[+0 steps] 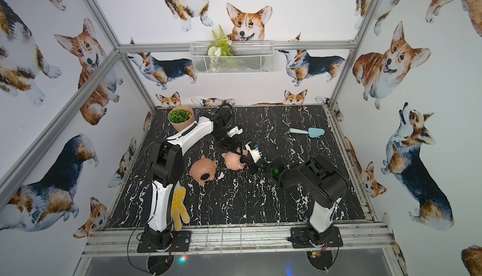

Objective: Close piggy banks
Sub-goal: Close the knob on the piggy bank, then screw the knob on the piggy bank.

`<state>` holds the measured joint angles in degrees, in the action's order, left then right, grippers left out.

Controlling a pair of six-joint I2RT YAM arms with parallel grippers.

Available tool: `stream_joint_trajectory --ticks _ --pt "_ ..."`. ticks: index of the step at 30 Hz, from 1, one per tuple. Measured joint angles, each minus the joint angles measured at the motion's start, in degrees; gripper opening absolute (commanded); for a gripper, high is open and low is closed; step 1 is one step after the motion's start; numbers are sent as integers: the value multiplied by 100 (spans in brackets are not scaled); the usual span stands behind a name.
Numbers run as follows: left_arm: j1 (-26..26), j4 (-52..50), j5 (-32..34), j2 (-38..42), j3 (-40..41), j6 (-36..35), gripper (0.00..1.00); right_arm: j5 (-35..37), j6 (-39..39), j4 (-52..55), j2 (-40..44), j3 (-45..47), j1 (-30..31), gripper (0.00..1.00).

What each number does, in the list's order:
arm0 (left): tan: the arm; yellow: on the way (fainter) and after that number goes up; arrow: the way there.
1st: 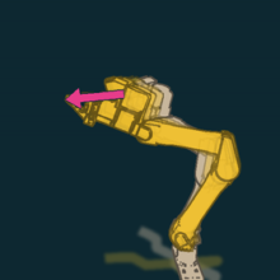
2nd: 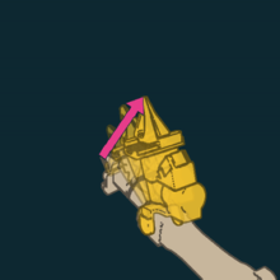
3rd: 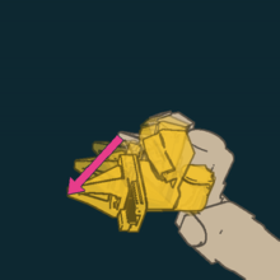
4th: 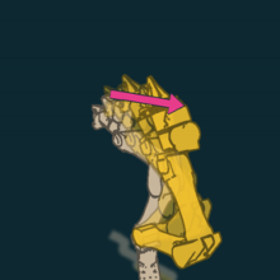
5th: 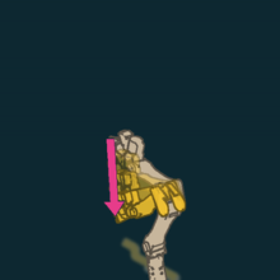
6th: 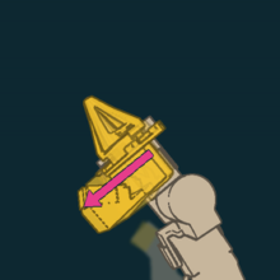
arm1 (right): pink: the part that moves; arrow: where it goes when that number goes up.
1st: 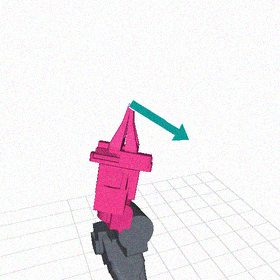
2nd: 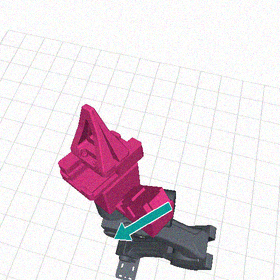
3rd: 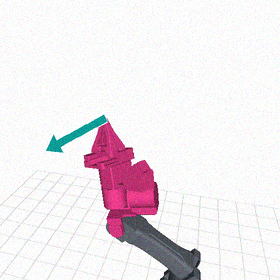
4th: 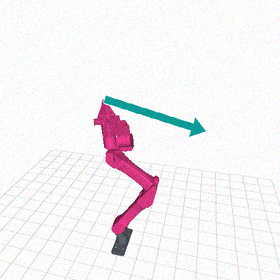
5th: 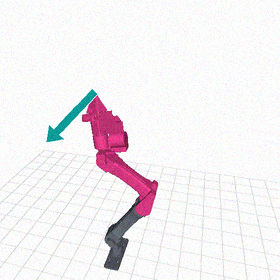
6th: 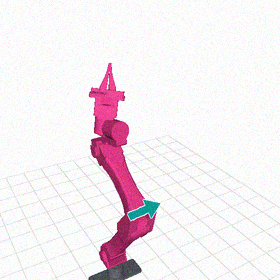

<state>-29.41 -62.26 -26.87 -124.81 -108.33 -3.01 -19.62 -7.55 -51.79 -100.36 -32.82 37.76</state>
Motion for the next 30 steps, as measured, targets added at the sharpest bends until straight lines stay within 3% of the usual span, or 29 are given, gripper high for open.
stream_joint_trajectory --ticks 16,30 --pt "-42 2 149 17 -4 -24 87 -116 -831 796 149 -291 -22 0" --pt "-46 195 160 142 199 24 87 111 -2216 715 149 -245 -4 0"
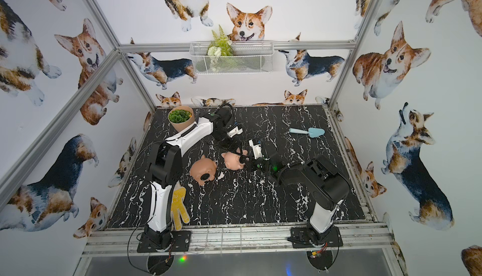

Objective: Close piggy banks
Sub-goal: Screw the knob on the piggy bank.

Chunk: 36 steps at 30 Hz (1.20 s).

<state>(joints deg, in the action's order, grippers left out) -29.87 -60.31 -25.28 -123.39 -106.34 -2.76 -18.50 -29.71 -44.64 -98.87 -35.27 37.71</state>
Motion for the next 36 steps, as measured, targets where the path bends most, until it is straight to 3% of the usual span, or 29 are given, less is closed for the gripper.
stream_joint_trajectory --ticks 20,36 --pt "-20 365 -48 127 214 85 87 -13 -1884 632 153 -175 -149 0" --pt "-26 505 -48 234 350 125 87 -509 -2800 658 11 -269 -361 0"
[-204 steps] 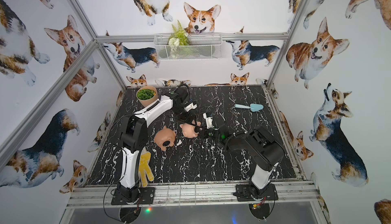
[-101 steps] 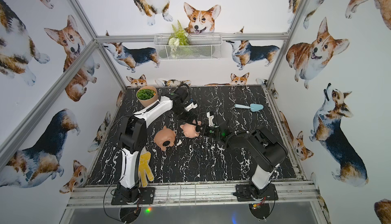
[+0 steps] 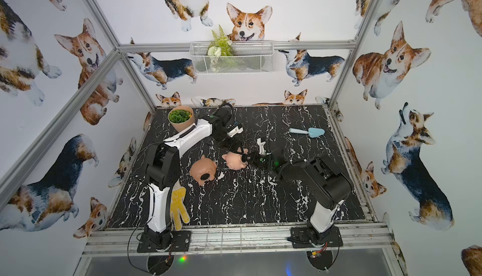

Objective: Close piggy banks
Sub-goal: Screw the knob on the piggy bank.

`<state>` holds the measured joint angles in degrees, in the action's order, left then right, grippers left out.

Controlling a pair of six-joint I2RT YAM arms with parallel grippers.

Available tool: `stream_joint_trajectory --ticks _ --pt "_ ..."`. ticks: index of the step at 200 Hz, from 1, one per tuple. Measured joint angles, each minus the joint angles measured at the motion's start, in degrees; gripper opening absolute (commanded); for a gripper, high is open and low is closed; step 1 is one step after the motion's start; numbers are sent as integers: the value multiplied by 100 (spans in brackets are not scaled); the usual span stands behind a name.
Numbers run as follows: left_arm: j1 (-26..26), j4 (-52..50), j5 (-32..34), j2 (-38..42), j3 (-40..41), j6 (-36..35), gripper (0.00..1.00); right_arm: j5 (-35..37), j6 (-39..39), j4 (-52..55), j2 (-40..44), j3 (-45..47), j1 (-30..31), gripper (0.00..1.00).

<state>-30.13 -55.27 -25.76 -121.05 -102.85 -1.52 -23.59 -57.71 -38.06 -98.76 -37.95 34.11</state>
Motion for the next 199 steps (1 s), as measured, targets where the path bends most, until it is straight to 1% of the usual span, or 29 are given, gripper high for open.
stream_joint_trajectory --ticks 38,129,199 --pt "-2 -4 0 4 0 -2 87 -7 -205 28 17 -7 -4 0" --pt "-26 -138 15 81 0 -4 87 -59 -553 485 33 -188 -46 0" --pt "-28 -162 24 116 44 -22 87 -149 -756 487 -22 -221 -66 0"
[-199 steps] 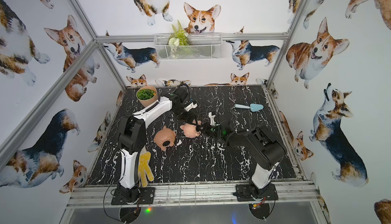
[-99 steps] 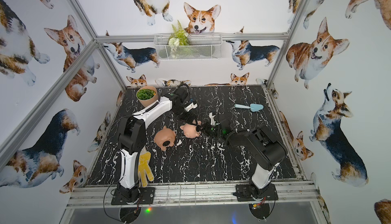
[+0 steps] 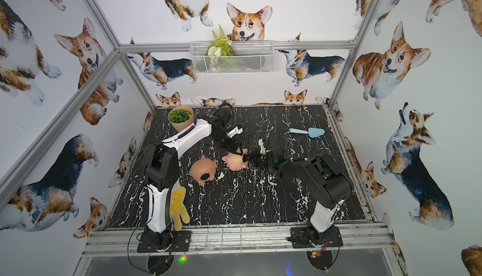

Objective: Close piggy banks
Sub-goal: Screw the knob on the piggy bank.

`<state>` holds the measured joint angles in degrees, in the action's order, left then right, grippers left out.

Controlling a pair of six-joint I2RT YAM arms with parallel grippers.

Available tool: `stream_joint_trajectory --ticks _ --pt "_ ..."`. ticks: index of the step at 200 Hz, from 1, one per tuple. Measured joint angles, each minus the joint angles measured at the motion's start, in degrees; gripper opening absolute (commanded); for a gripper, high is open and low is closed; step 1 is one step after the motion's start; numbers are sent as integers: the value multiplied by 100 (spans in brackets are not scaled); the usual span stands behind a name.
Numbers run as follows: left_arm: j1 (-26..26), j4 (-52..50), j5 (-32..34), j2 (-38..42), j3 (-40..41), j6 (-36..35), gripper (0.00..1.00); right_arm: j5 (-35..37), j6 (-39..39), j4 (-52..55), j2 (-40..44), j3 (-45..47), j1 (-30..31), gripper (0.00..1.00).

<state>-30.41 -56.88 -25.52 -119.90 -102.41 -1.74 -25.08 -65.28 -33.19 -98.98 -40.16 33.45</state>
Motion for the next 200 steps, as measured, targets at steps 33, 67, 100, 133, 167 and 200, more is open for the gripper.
stream_joint_trajectory --ticks 33,67,100,133,167,200 --pt "-11 63 4 57 105 2 88 -50 -94 22 0 0 -7 0" --pt "-15 140 9 96 197 9 89 -109 -234 -9 -44 0 -9 0" --pt "-26 173 37 120 236 9 89 -179 -428 -101 -103 4 -22 0" --pt "-35 212 63 138 269 24 89 -269 -647 -243 -170 26 -48 0" --pt "-35 240 66 151 302 26 89 -339 -772 -313 -203 37 -72 0" --pt "-37 264 66 153 306 26 89 -348 -833 -319 -201 44 -85 0"
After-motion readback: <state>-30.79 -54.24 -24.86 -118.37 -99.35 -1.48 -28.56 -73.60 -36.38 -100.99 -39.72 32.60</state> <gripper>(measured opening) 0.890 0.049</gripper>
